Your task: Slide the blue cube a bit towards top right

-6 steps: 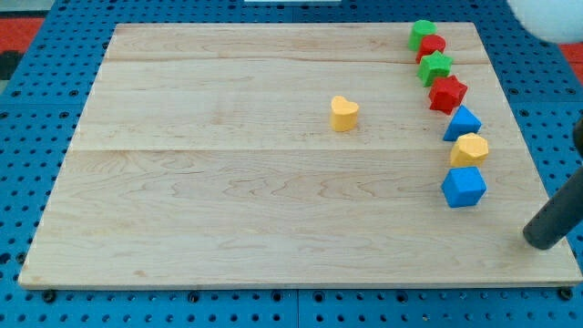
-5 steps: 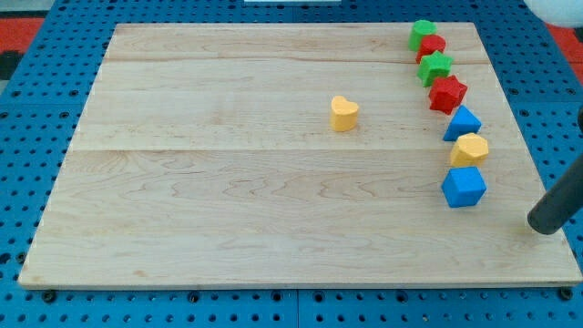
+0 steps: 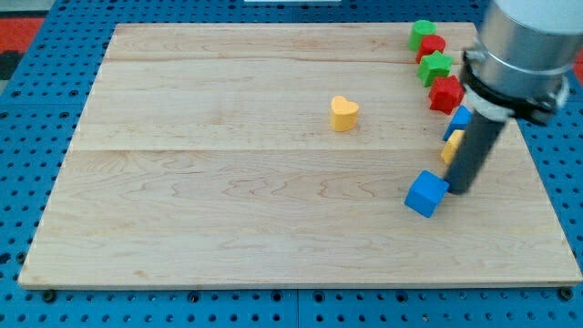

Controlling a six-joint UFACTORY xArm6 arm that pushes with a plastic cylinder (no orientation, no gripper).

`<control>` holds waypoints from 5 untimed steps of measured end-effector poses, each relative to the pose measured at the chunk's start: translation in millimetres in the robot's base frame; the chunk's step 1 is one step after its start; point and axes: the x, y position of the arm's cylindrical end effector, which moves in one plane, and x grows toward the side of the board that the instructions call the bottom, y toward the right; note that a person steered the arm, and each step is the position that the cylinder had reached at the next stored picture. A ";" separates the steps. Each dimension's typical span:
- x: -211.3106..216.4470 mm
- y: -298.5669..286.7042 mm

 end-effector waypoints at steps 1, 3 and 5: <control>33.6 11.5; -39.2 -65.8; -27.3 69.6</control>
